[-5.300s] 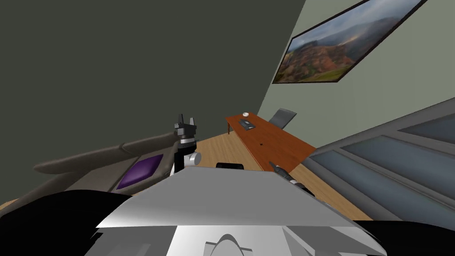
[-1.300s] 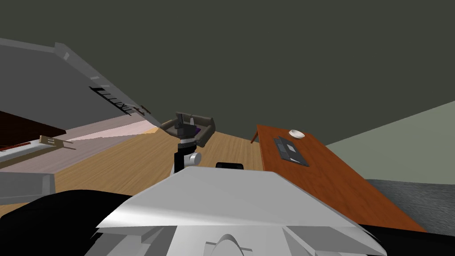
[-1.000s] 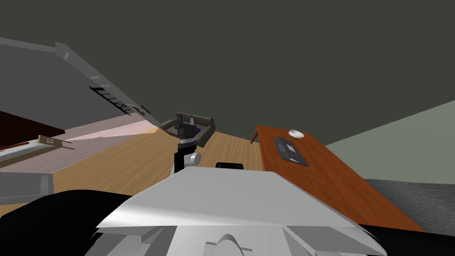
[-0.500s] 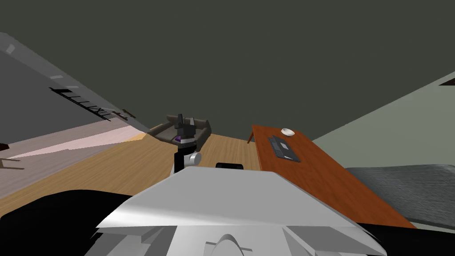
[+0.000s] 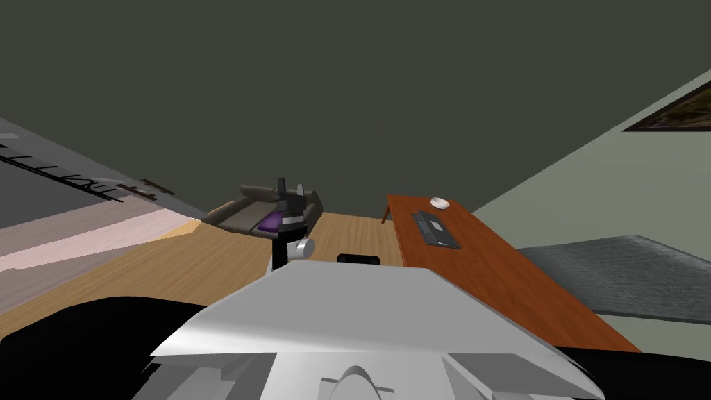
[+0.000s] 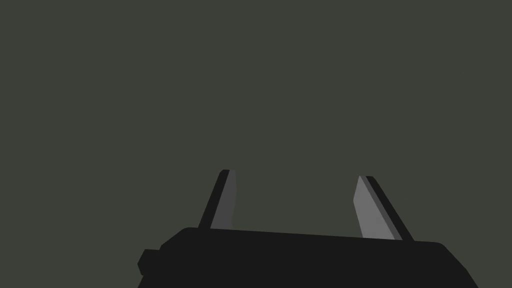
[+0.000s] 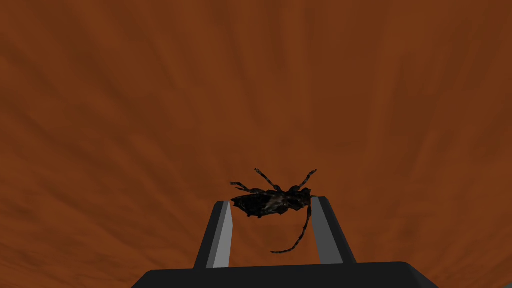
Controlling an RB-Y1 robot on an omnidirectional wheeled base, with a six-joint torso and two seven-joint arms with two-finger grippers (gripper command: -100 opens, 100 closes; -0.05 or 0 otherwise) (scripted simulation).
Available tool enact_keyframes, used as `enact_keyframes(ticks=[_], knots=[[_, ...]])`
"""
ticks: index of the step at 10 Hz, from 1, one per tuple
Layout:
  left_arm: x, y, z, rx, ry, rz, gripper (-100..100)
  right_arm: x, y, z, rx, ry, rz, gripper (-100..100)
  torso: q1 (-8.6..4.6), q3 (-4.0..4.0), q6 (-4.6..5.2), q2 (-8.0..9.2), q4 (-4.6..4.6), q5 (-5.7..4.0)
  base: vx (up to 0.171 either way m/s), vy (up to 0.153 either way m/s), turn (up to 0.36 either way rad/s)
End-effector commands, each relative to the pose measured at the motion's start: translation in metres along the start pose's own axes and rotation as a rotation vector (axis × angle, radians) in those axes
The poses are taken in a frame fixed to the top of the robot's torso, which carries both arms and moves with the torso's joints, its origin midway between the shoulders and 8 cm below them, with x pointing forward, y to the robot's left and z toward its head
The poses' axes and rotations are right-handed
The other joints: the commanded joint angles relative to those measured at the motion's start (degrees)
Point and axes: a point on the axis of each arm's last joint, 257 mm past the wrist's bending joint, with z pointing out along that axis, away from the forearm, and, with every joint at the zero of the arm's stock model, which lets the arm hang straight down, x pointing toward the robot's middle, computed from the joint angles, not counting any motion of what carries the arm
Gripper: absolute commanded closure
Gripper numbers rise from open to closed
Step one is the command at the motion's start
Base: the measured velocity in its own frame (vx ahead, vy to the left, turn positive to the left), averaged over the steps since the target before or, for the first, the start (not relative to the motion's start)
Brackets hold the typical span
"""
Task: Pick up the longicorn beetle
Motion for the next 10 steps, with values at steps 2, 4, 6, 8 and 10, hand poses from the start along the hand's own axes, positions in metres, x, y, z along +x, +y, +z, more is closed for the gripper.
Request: enact_keyframes(ticks=[2,4,6,8,10], knots=[[0.000,0.000,0.000,0.000,0.000,0.000,0,-0.001,0.008,-0.004,-0.018,-0.001,-0.047,100,0.02,-0.08,0.02,-0.13,-0.03,0.02,0.124,-0.022,-0.208],[0.000,0.000,0.000,0.000,0.000,0.000,0,-0.003,0.011,-0.006,-0.029,-0.002,-0.078,100,0.04,-0.05,-0.07,-0.10,0.00,0.00,0.088,-0.012,-0.141],[0.000,0.000,0.000,0.000,0.000,0.000,0,-0.005,0.015,-0.009,-0.039,-0.004,-0.109,100,-0.01,0.00,-0.18,-0.04,0.04,-0.02,0.078,-0.017,-0.141],[0.000,0.000,0.000,0.000,0.000,0.000,0,-0.007,0.020,-0.013,-0.049,-0.006,-0.142,100,0.01,-0.01,-0.07,-0.03,0.00,-0.04,0.088,-0.006,-0.177],[0.000,0.000,0.000,0.000,0.000,0.000,0,-0.005,0.018,-0.013,-0.046,-0.004,-0.139,0,-0.01,0.08,-0.17,0.13,0.06,-0.05,0.018,-0.001,0.000]])
